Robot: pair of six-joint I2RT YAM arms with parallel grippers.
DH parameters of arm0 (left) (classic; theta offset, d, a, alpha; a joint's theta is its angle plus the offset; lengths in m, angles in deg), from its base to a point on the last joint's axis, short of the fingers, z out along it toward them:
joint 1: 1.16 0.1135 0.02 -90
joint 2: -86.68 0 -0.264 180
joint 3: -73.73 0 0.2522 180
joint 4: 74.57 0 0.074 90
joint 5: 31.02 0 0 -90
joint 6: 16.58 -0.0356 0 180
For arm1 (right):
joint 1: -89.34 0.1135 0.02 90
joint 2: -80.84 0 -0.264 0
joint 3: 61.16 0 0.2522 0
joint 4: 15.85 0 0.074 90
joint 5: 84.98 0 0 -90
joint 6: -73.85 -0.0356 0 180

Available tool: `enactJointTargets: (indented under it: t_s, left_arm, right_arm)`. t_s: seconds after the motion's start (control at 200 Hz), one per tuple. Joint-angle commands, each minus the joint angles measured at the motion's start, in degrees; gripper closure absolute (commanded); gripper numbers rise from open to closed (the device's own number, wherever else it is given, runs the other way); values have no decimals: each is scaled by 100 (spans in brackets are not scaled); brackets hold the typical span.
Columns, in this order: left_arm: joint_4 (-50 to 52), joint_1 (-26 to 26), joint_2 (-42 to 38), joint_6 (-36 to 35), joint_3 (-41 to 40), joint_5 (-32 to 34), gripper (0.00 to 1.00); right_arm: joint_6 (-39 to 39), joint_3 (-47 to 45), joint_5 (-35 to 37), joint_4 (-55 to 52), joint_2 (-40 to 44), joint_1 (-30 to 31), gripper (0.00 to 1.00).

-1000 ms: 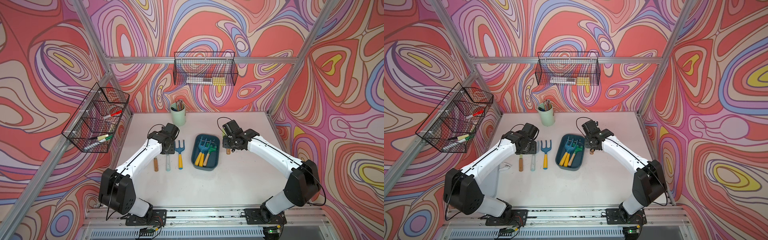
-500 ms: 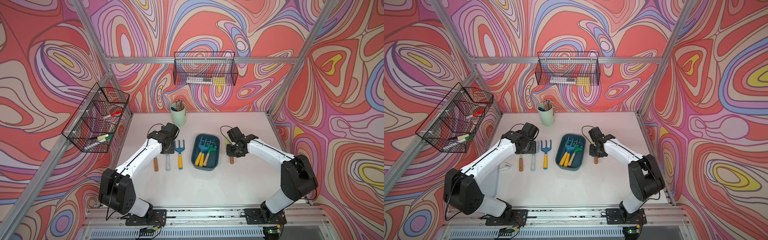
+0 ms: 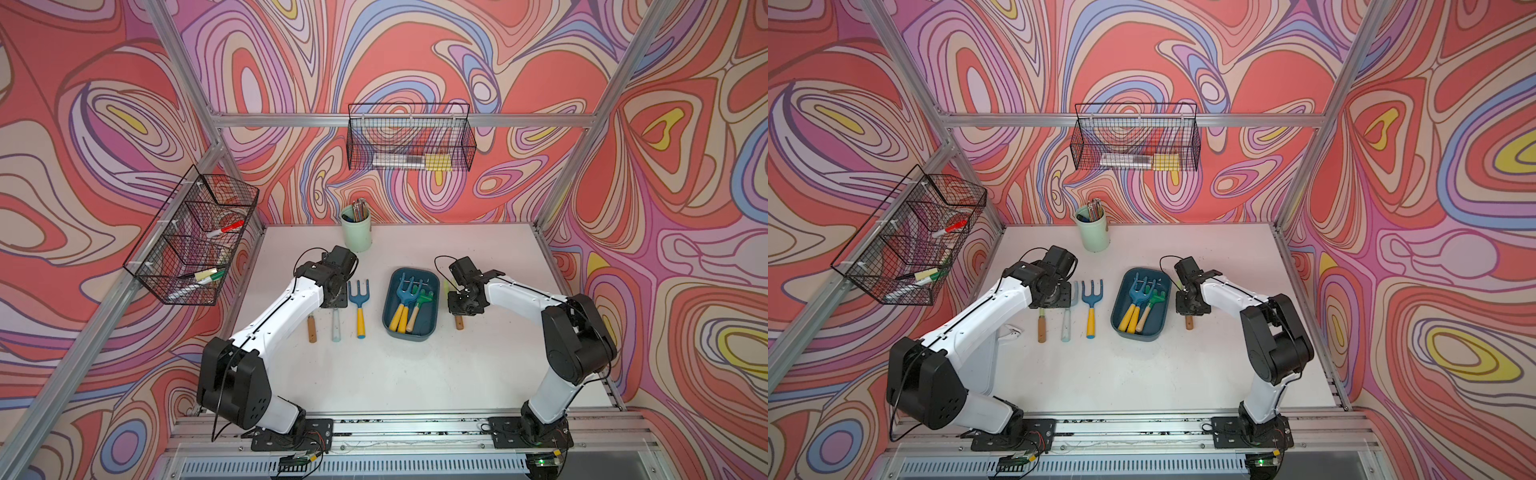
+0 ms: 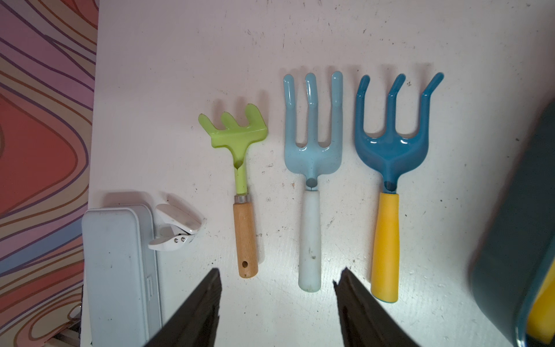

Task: Take the hand rake out of the storage box
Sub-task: Place the rake at the center of the board.

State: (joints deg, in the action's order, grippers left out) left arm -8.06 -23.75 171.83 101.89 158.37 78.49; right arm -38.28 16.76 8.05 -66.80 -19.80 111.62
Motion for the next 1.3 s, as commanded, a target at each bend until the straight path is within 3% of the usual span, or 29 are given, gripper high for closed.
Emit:
enactJointTargets:
  t_s: [0.0,1.006,1.297]
  left_arm:
    - [147,-35,-104,-43,50,115,35]
    - [182,-35,-132,-53,155,115,35]
    - [234,-35,-96,-90,242,132,35]
  right_arm:
    - [52,-121,-95,158,-58,-32,100]
    - [-142,-371,-207,367,-341,-103,100]
    - [-141,-258,-249,279,-436,-102,89]
